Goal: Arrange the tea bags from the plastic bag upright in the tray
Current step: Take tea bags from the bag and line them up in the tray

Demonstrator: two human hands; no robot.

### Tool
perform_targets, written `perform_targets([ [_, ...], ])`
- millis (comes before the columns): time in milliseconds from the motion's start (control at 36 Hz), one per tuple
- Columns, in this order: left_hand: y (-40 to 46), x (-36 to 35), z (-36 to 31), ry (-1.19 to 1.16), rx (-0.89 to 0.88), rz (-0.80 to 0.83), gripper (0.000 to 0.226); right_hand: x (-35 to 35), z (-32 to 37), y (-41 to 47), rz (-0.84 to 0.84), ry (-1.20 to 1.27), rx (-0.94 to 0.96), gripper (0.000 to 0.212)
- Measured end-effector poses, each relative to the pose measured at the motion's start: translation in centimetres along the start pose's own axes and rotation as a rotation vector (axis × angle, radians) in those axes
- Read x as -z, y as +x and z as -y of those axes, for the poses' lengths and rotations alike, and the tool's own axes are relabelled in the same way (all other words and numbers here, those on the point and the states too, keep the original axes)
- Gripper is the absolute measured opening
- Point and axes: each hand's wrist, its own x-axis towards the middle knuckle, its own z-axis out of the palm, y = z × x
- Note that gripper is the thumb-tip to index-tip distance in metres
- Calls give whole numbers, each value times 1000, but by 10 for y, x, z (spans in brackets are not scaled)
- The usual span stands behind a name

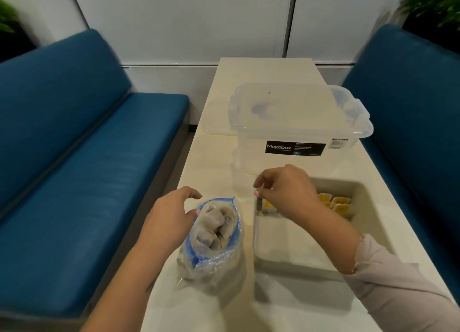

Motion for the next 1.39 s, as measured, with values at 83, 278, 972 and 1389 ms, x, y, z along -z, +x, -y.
perform_targets([
  [83,-4,-2,6,-12,32,7,27,-10,21,-3,28,17,57,11],
  [278,-8,-1,13,50,58,21,43,-50,56,-7,119,-283,242,23],
  [972,-3,-10,25,53,-8,31,39,-86,65,7,218,-339,84,14],
  [1389,-5,-12,-4,-88,-204,-56,55,-16,56,14,278,427,-81,11],
])
